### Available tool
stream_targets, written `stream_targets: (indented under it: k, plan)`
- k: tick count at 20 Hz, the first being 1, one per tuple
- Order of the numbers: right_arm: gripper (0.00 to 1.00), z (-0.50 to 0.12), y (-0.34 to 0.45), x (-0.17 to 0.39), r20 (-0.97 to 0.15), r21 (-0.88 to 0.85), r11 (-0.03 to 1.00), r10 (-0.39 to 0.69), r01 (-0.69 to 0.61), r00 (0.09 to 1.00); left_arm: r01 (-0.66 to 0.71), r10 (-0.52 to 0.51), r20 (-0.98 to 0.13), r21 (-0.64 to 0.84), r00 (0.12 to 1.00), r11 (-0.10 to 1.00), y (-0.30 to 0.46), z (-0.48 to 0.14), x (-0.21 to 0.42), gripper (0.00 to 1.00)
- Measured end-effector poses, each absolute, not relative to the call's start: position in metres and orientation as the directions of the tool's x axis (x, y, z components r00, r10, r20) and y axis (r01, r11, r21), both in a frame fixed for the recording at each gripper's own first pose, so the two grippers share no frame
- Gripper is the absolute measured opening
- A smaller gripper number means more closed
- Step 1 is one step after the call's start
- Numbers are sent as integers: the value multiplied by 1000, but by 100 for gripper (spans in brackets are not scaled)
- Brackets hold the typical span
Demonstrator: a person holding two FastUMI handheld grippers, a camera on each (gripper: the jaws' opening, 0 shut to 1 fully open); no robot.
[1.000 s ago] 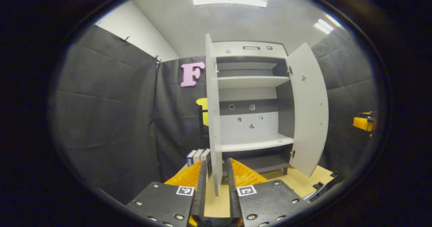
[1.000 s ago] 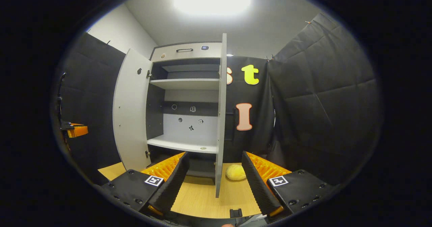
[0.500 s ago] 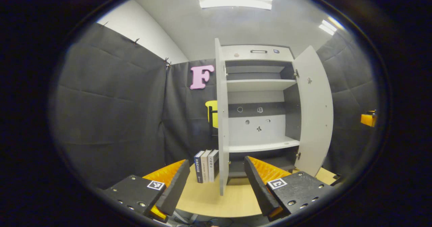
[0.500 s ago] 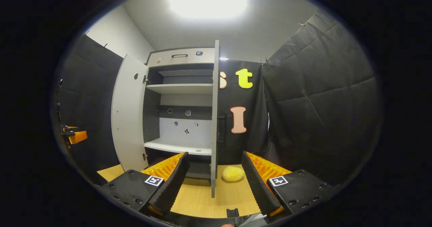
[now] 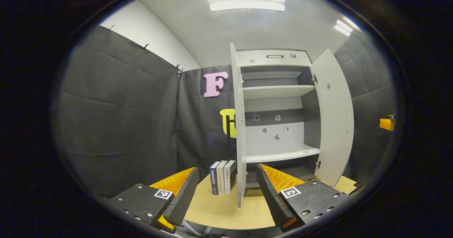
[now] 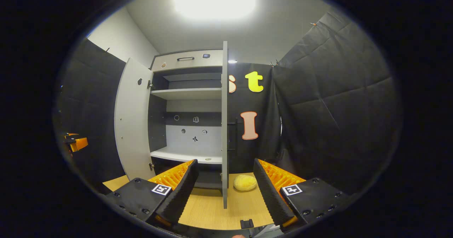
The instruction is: Open the right door of the double-door shoe cabinet with the right hand, and open the left door with the left hand.
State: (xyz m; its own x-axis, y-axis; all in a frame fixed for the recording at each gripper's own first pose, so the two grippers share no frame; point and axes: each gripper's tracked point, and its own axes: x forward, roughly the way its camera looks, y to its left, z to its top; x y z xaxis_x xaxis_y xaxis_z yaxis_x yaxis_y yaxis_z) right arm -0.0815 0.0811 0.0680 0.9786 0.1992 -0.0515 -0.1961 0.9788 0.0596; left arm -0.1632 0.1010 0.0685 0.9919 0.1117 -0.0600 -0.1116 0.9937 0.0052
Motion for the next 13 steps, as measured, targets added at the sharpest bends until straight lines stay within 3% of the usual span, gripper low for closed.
stream_targets:
  k: [13]
  plan:
    - [98, 72, 83, -72, -50, 53, 979, 200, -197, 979, -110, 111, -37, 22, 993, 994, 99, 73, -155, 94]
